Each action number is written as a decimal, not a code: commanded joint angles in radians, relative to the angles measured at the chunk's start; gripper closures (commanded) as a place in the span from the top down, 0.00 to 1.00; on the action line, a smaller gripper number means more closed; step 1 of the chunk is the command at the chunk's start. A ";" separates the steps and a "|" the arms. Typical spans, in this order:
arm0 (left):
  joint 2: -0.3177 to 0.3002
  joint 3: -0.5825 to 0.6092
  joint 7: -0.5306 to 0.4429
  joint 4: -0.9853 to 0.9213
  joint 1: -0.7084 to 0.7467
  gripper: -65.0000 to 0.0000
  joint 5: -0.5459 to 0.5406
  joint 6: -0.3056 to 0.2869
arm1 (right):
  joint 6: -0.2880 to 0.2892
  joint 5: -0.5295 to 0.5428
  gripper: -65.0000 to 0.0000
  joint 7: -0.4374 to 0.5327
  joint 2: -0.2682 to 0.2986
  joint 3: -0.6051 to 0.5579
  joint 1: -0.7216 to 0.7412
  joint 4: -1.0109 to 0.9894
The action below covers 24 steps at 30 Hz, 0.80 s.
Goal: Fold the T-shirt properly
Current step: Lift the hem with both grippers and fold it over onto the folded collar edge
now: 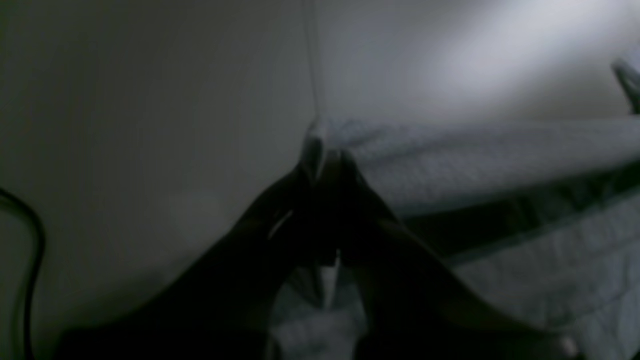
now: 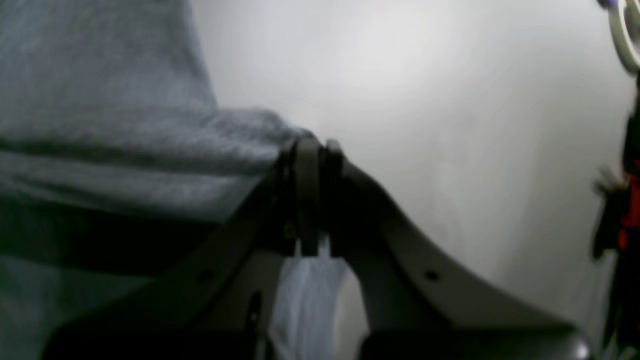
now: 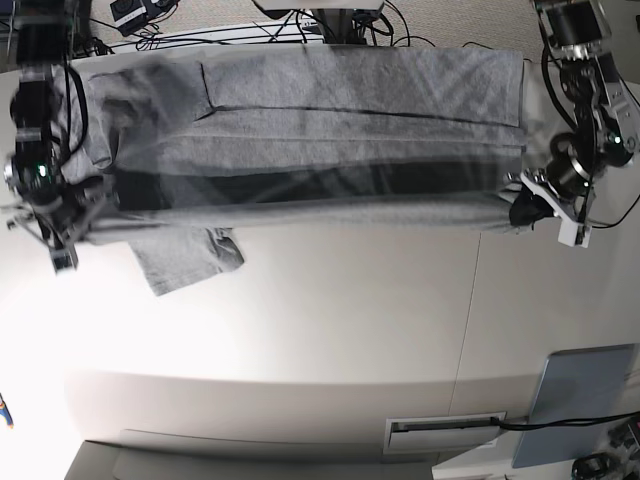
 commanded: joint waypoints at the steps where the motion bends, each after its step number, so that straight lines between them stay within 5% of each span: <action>1: -0.019 -0.008 -0.018 0.035 0.015 0.00 -0.011 0.000 | -0.009 -0.007 0.00 0.014 0.024 0.033 -0.029 0.042; 8: -0.019 -0.009 -0.036 0.093 0.148 0.00 -0.038 -0.001 | -0.057 -0.010 0.00 0.050 0.024 0.124 -0.268 0.203; 14: -0.019 -0.009 -0.087 0.093 0.236 0.00 -0.037 -0.001 | -0.153 -0.092 0.00 0.046 0.024 0.132 -0.399 0.294; 24: -0.019 -0.009 -0.087 0.093 0.271 0.00 -0.037 -0.004 | -0.172 -0.180 0.00 0.027 -0.079 0.132 -0.459 0.302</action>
